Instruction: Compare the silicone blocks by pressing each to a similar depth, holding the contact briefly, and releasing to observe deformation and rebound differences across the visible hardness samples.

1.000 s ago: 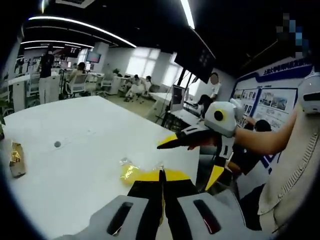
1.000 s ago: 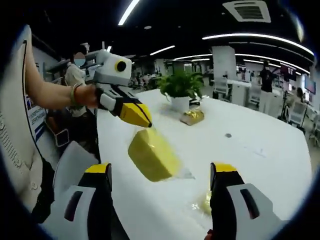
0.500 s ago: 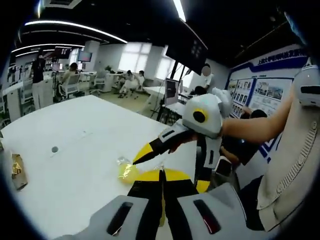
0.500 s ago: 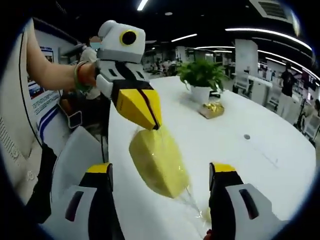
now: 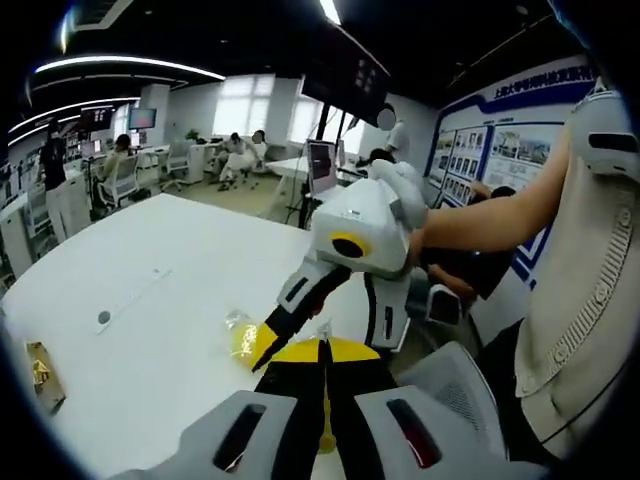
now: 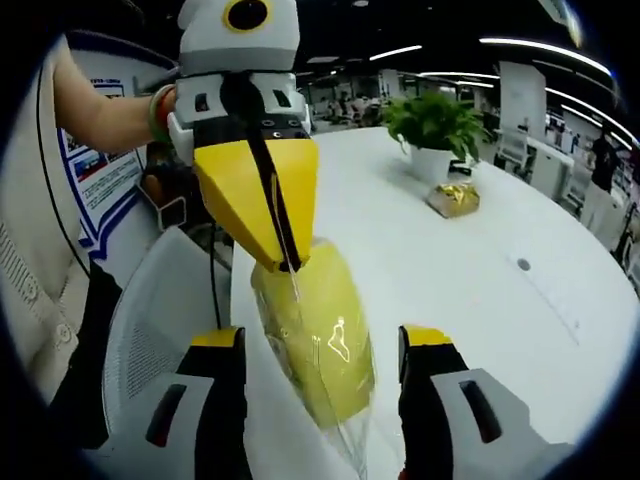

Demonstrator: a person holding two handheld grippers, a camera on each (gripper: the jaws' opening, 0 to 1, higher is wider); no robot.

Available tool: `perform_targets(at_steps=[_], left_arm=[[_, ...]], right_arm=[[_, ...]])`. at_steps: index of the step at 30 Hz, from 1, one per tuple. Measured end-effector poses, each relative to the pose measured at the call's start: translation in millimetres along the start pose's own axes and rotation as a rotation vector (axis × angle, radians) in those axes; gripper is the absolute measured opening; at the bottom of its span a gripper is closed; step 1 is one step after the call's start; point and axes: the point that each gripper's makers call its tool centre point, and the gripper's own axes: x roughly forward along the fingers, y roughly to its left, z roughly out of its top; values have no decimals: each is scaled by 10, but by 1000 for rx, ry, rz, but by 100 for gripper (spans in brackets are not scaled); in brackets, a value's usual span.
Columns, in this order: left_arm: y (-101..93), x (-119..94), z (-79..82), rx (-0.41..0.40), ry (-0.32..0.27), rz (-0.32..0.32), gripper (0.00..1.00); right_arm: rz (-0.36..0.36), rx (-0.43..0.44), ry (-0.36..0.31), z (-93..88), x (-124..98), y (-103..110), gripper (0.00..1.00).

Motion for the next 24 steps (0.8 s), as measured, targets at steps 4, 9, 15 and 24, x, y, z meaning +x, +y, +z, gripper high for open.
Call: perform_targets(at_steps=[4,9,15,24], left_arm=[[-20,2,14,5,-4,-9,0],[-51,-9,17,12,-7,-23,0],[-95,-18,-36,26,5,-39,0],[-197,-23,-72,50,-10,-42,0]], right_arm=[[3,-49,-16,14,23,-1,39],[15,-110,-51,73,25,56,35],[-12,-184,-34,48,13,43,24],[-42,-202,-14,21,-8,94,13]])
